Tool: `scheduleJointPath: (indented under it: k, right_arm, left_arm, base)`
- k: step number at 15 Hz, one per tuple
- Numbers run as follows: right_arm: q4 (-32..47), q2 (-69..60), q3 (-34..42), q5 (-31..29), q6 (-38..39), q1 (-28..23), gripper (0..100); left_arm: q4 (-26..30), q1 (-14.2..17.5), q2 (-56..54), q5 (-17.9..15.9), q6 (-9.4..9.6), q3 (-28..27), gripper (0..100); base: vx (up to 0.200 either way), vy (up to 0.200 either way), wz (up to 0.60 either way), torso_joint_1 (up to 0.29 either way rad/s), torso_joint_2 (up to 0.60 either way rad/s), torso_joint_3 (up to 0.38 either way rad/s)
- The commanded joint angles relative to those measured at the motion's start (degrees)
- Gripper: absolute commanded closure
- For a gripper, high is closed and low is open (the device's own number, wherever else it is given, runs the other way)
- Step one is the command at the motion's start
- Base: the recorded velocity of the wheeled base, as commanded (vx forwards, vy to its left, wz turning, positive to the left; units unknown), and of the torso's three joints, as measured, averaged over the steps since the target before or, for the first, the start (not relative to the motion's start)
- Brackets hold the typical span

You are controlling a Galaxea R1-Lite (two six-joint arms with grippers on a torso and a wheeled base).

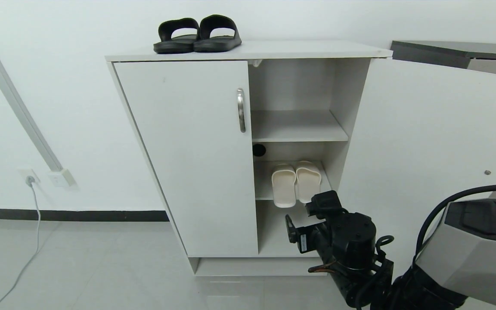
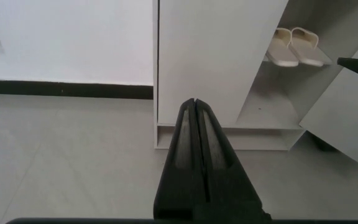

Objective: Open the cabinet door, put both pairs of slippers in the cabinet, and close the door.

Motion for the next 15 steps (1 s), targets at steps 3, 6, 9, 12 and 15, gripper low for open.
scheduleJointPath:
  k: [3,6,9,12,15]
  right_arm:
    - [0.05,0.18,-0.17,0.04,-0.03,-0.02,0]
    - [0.05,-0.43,-0.53,0.04,-0.03,-0.46,0]
    - [0.05,-0.52,-0.17,0.04,-0.03,-0.46,0]
    - [-0.04,-0.43,-0.09,0.04,-0.03,-0.46,0]
    - [-0.04,-0.52,-0.09,0.04,-0.12,-0.46,0]
  left_arm:
    - [0.01,0.01,0.00,0.06,-0.02,0.01,100]
    - [0.01,0.01,0.00,0.06,0.07,0.01,100]
    - [0.01,0.01,0.00,0.06,-0.02,0.01,100]
    - [0.01,0.01,0.00,0.06,-0.11,0.01,100]
    - [0.01,0.01,0.09,0.06,-0.11,0.01,100]
  base:
    - [0.000,0.000,0.00,0.002,0.00,0.072]
    - [0.000,0.000,0.00,0.004,0.00,0.017]
    - [0.000,0.000,0.00,0.000,0.00,0.000]
    - [0.000,0.000,0.00,0.000,0.00,0.000]
    - [0.000,0.000,0.00,0.000,0.00,0.000]
